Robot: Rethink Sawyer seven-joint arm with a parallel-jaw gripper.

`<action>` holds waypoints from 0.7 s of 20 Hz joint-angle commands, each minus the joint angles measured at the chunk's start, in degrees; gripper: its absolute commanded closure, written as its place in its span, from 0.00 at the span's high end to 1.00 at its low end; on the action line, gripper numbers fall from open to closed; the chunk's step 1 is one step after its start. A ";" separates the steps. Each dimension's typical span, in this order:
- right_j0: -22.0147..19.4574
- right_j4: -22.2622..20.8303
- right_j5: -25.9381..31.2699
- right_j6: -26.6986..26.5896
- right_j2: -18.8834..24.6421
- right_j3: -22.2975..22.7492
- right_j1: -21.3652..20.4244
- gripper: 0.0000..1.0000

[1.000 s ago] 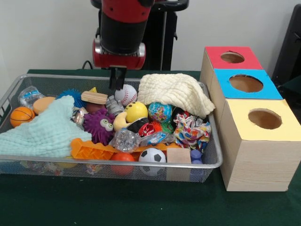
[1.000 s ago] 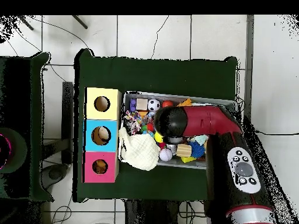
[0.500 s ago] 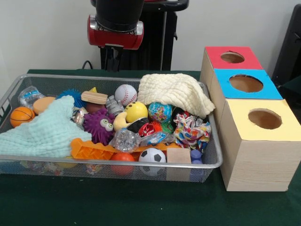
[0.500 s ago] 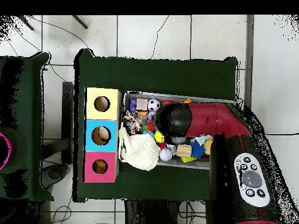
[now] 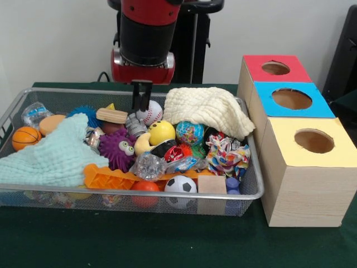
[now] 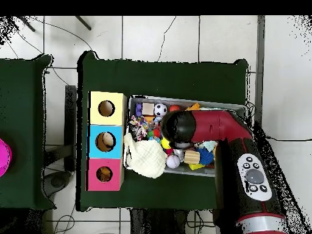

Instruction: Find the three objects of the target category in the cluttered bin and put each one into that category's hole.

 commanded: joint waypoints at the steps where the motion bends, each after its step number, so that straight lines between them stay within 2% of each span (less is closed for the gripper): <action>1: 0.80 -1.71 -10.11 6.65 0.24 3.00 6.49 0.00; 12: 1.92 -1.03 -15.14 6.80 -2.16 1.67 9.80 0.00; 13: 2.10 -0.87 -15.66 6.72 -2.61 1.85 9.84 1.00; 14: 2.18 -1.01 -15.60 6.65 -2.77 1.79 9.86 1.00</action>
